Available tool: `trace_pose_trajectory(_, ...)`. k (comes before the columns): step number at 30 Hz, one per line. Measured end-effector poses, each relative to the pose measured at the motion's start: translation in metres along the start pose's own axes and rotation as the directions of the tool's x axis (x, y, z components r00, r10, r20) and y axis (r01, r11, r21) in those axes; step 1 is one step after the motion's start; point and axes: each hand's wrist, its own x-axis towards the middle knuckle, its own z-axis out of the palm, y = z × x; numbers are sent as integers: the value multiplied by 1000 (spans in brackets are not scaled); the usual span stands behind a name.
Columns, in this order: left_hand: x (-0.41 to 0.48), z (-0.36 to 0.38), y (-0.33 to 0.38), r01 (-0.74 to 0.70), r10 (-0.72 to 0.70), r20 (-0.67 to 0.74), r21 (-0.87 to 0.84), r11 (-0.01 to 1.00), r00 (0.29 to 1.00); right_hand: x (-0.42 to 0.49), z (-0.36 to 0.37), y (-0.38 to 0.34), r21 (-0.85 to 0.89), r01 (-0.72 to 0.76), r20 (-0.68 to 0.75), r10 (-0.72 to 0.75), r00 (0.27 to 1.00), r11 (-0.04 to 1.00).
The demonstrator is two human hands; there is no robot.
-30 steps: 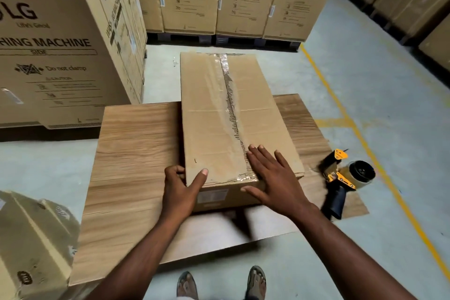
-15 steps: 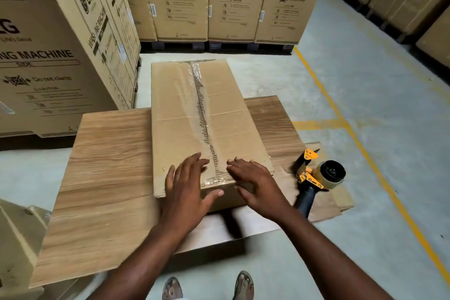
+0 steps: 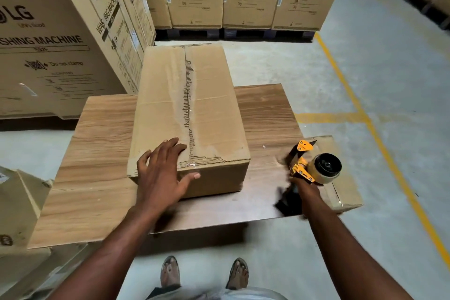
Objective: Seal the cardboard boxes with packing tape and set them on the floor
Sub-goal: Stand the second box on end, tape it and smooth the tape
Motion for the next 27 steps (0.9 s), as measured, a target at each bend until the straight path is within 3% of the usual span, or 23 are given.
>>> trace_pose_trajectory(4, -2, 1, 3, 31, -31, 15, 5, 1000, 999, 11, 10, 4, 181, -182, 254, 133, 958, 966)
trace_pose_trajectory(7, -3, -2, 8, 64, -64, 23, -18, 998, 998, 25, 12, 10, 293, -285, 422, 144, 895, 912)
trace_pose_trajectory(12, -1, -6, 12, 99, -98, 28, -52, 994, 995, 21, 18, 10, 403, -316, 413, 137, 900, 859)
trace_pose_trajectory(15, -2, -7, 13, 95, -93, 56, -50, 994, 994, 8, 32, -8, 461, -240, 359, 68, 931, 855)
trace_pose_trajectory(18, 5, -12, 9, 166, -142, 135, -183, 969, 981, -11, 44, -41, 540, -212, 337, 21, 941, 815)
trace_pose_trajectory(20, 13, -23, 10, 262, -185, 206, -463, 847, 961, -28, 49, -67, 582, -210, 344, -3, 939, 785)
trace_pose_trajectory(22, 16, -38, 19, 335, -224, 250, -720, 607, 942, -51, 55, -88, 577, -225, 370, -6, 929, 785)
trace_pose_trajectory(25, 19, -56, 39, 405, -250, 328, -826, 392, 911, -101, 69, -114, 582, -236, 427, -46, 903, 779)
trace_pose_trajectory(27, 20, -63, 51, 485, -196, 453, -858, 172, 870, -139, 79, -128, 646, -263, 484, -117, 867, 716)
